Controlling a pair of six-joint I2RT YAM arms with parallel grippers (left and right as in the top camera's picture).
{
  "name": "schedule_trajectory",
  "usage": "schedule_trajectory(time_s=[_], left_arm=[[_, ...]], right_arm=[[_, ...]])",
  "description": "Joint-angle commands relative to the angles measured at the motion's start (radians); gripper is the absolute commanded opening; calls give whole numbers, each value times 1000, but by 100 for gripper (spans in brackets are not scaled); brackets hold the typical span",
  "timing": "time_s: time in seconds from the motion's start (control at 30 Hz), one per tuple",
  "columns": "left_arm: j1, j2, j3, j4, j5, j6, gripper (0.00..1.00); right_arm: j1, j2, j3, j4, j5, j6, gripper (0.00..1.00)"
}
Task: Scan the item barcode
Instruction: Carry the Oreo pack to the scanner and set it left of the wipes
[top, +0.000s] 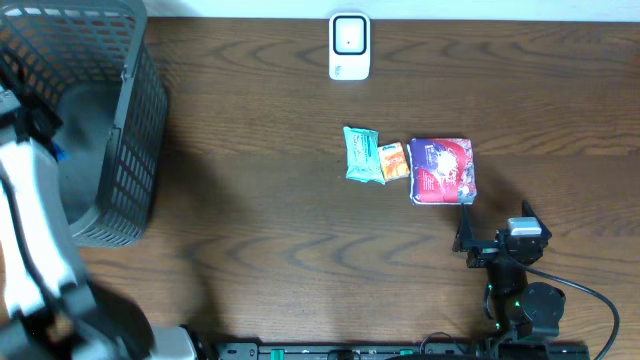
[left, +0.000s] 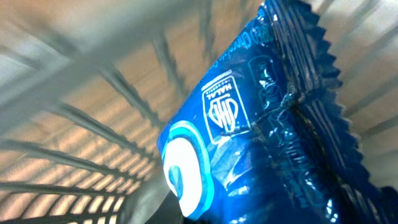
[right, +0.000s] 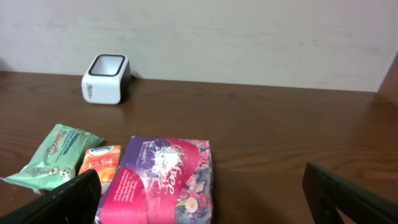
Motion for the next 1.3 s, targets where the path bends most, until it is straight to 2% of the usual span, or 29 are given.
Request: schedule_trajectory(time_s=[0.0, 0.2, 0.37, 0.53, 0.63, 0.87, 1.0, 1.13, 1.27], left_arm=[[-60, -169, 19, 28, -5, -76, 7], [-240, -386, 19, 63, 2, -76, 7], [-449, -519, 19, 64, 129, -76, 7], [-648, -578, 19, 63, 274, -77, 7], [-758, -581, 19, 52, 296, -121, 7], [-958, -477, 19, 17, 294, -316, 7], [-1023, -342, 19, 2, 288, -342, 7], [-1061, -187, 19, -12, 183, -376, 7], [-1084, -29, 19, -47, 79, -495, 7]], right_arm=[[8, -5, -3, -2, -2, -12, 99], [8, -5, -3, -2, -2, -12, 99], [8, -5, -3, -2, -2, -12, 99], [8, -5, -3, -2, -2, -12, 99], [8, -5, -3, -2, -2, -12, 99], [8, -5, -3, -2, -2, -12, 99], [8, -5, -3, -2, -2, -12, 99], [8, -5, -3, -2, -2, -12, 99], [8, -5, -3, -2, -2, -12, 99]])
